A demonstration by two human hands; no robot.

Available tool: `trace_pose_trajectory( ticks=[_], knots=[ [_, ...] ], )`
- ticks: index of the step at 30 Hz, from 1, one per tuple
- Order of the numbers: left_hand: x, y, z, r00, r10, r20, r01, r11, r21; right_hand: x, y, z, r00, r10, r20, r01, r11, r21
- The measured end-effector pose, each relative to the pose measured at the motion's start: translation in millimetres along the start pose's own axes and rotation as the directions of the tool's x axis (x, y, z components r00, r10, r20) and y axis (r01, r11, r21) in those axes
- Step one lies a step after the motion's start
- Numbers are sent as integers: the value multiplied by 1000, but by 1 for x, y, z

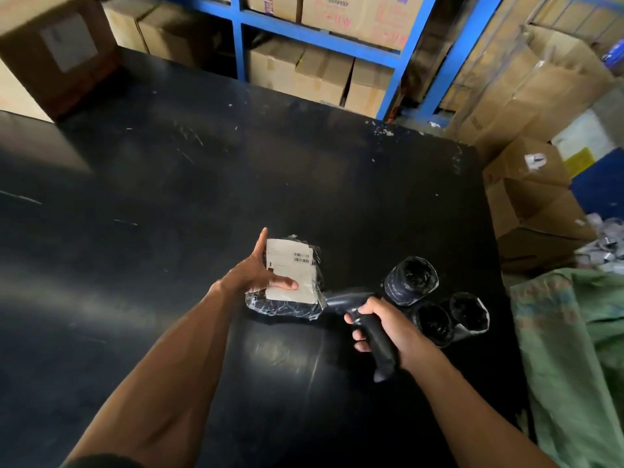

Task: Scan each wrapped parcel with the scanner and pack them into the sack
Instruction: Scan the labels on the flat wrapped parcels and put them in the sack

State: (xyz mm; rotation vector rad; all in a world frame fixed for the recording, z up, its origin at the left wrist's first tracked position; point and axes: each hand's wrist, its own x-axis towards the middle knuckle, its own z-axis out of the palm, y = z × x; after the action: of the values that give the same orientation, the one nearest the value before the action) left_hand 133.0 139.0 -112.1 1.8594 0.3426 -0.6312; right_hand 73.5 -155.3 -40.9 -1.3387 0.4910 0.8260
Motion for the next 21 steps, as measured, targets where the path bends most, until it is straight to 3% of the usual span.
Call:
trace_pose_trajectory(
  ticks=[7,14,21],
  knots=[
    [-26,-6,22,977,109,-182,-106,994,24,-10,-28,26,964,-245,-101,234,966,-110],
    [-66,-2,49,918,243,-314,-241,969,46,-41,-30,37,834,-535,-133,484,826,-289],
    [-95,-2,65,887,309,-343,-310,949,55,-68,-18,39,788,-604,-122,507,748,-428]
  ],
)
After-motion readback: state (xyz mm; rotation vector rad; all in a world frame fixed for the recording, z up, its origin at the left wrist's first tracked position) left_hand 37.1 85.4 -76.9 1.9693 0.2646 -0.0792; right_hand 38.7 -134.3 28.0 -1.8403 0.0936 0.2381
